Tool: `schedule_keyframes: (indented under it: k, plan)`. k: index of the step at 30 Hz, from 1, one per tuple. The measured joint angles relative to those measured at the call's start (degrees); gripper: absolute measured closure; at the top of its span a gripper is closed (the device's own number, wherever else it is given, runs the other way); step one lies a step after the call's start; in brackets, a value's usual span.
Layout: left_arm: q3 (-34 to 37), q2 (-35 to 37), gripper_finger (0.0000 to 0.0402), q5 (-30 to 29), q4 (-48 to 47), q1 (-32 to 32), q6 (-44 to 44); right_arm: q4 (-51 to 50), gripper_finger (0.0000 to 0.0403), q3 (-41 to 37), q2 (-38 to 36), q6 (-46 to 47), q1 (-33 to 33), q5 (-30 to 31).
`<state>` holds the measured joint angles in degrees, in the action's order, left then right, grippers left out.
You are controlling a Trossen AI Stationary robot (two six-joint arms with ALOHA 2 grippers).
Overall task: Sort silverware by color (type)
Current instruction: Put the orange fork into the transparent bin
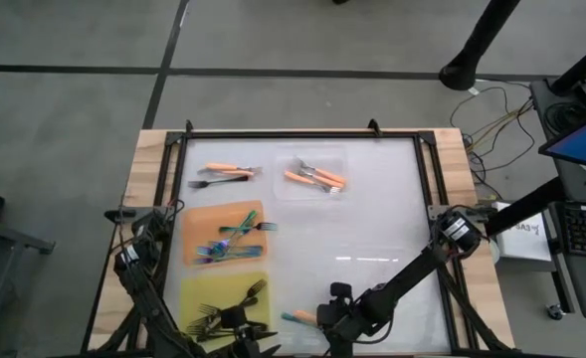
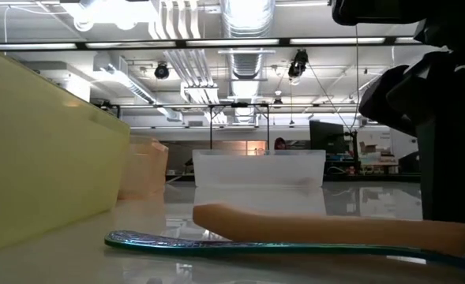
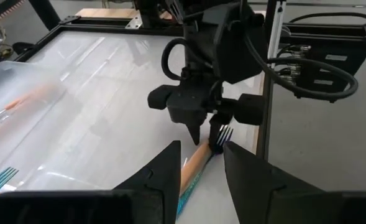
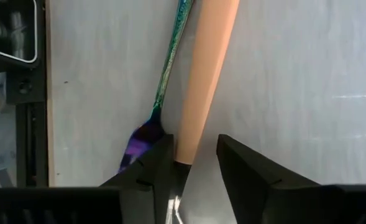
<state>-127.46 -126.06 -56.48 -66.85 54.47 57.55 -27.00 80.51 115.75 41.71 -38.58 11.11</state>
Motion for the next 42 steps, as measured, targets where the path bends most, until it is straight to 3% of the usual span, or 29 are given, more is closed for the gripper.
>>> schedule_keyframes:
  k: [8,12,16,20,27,38,42]
  plan:
    - [0.1,0.0,0.0299,-4.2,-4.0,0.0,-0.3,-2.2,0.0378,0.0,-0.2,-5.5,1.7,-0.6]
    - [-0.1,0.1,0.0299,-6.6,-10.4,-0.1,6.4,-4.6,0.0378,-0.2,-2.0,-8.5,4.1,-3.7]
    - [-0.2,0.1,0.0299,-7.3,-14.7,-0.1,12.5,-11.3,0.0378,-0.7,-6.7,-12.0,7.4,-2.3]
    - [-0.2,0.1,0.0299,-10.1,-15.4,-0.1,14.2,-17.3,0.0378,-0.4,-14.6,-15.9,11.2,5.1]
    - [-0.2,0.1,0.0299,-16.0,-15.9,-0.5,14.1,-16.2,0.0378,-0.4,-24.2,-27.0,21.5,14.5]
    - [-0.3,0.2,0.0299,-19.6,-16.2,-0.7,15.2,-9.0,0.0378,-0.5,-20.6,-45.3,42.9,15.9]
    - [-0.3,0.3,0.0299,-19.6,-16.9,-0.7,15.2,-8.2,0.0366,-0.6,-17.0,-46.3,48.7,11.3]
